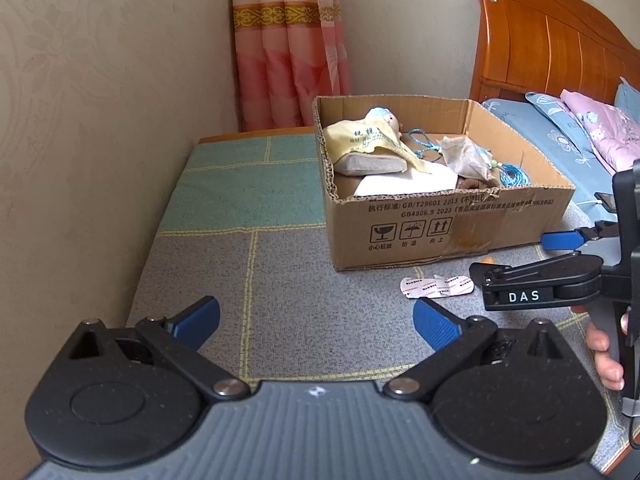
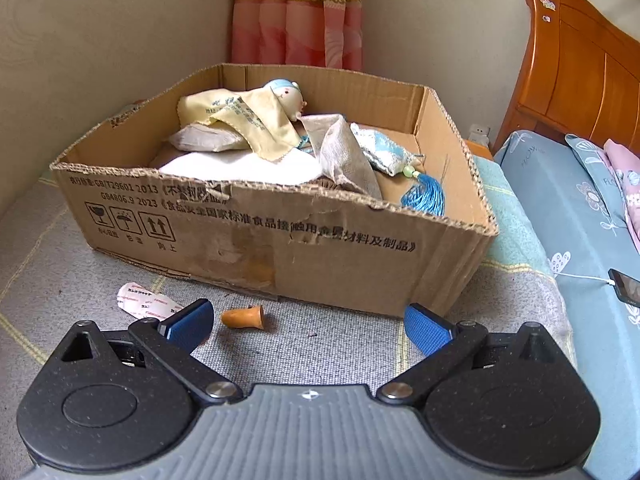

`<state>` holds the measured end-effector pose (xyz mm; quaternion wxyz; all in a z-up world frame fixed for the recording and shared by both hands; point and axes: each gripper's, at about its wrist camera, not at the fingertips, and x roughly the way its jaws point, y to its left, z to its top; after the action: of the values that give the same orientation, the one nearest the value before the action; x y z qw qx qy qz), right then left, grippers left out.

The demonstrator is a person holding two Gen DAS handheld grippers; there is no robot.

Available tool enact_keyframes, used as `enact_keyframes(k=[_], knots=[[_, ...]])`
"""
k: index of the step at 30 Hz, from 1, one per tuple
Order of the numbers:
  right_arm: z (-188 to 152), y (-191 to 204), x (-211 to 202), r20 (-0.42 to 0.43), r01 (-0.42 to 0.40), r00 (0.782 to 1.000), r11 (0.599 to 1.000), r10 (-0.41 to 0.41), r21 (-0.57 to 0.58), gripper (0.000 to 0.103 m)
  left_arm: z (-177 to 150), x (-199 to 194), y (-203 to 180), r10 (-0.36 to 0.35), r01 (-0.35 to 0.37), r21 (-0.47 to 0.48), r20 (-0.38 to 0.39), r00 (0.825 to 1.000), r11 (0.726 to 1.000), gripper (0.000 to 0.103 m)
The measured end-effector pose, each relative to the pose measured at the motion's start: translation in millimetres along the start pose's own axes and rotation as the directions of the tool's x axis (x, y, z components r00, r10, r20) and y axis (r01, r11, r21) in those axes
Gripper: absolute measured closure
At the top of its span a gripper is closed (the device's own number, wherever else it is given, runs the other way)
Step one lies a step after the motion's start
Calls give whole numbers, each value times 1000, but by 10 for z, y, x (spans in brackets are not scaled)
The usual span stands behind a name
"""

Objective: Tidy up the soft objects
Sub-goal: 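Withdraw both grippers and move them toward the pink-and-white patch and orange earplug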

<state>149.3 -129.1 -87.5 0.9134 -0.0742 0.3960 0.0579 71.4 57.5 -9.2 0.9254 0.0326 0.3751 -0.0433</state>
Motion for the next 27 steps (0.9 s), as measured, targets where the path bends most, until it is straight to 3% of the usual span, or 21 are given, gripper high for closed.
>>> enact_keyframes(k=[11, 27], knots=[[-65, -88, 65, -1, 54, 999, 996, -54, 65, 0, 5, 99, -52, -8, 8, 16, -27, 1000, 1000, 1], [-178, -354, -26, -13, 59, 998, 996, -58, 65, 0, 45, 211, -313, -19, 23, 74, -58, 998, 997, 1]])
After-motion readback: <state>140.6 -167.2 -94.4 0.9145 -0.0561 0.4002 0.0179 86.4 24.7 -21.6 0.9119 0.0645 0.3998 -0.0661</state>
